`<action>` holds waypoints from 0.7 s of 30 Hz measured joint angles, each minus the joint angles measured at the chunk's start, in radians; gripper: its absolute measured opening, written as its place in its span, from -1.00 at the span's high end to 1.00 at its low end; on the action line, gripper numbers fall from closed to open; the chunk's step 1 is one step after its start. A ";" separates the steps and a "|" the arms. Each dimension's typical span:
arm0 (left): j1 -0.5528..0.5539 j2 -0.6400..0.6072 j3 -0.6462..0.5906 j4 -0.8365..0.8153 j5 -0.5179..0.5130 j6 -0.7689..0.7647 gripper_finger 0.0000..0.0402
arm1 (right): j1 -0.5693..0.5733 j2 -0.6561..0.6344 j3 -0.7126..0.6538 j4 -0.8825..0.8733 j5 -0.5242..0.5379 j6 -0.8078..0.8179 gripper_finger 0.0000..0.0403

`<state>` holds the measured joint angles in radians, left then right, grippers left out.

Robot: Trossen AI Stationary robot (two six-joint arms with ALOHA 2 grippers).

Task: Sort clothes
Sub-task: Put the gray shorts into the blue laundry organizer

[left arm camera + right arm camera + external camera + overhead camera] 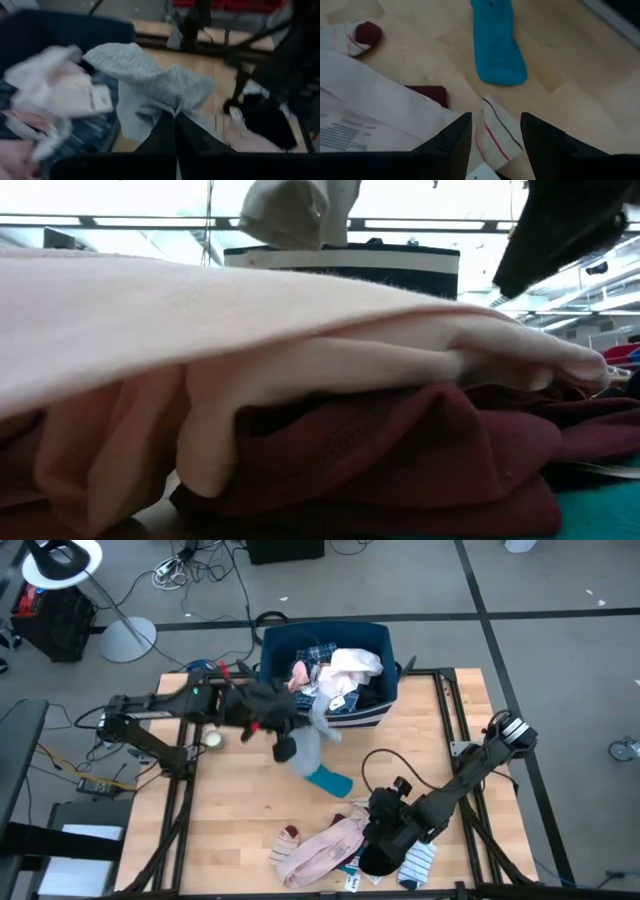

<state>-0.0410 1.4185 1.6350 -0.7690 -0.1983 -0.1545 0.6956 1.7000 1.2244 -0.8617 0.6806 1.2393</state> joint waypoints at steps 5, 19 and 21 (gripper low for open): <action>0.129 0.000 0.082 0.006 0.064 0.044 1.00 | -0.025 -0.086 -0.187 0.293 -0.007 -0.096 0.20; 0.441 0.023 0.145 0.030 0.066 0.152 0.99 | -0.091 -0.184 -0.490 0.708 -0.014 -0.209 0.34; 0.455 0.042 0.145 0.039 0.066 0.153 0.96 | -0.098 -0.182 -0.514 0.765 -0.022 -0.217 0.35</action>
<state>0.4145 1.4602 1.7798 -0.7302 -0.1322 -0.0017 0.5977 1.5178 0.7102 -0.0967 0.6591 1.0224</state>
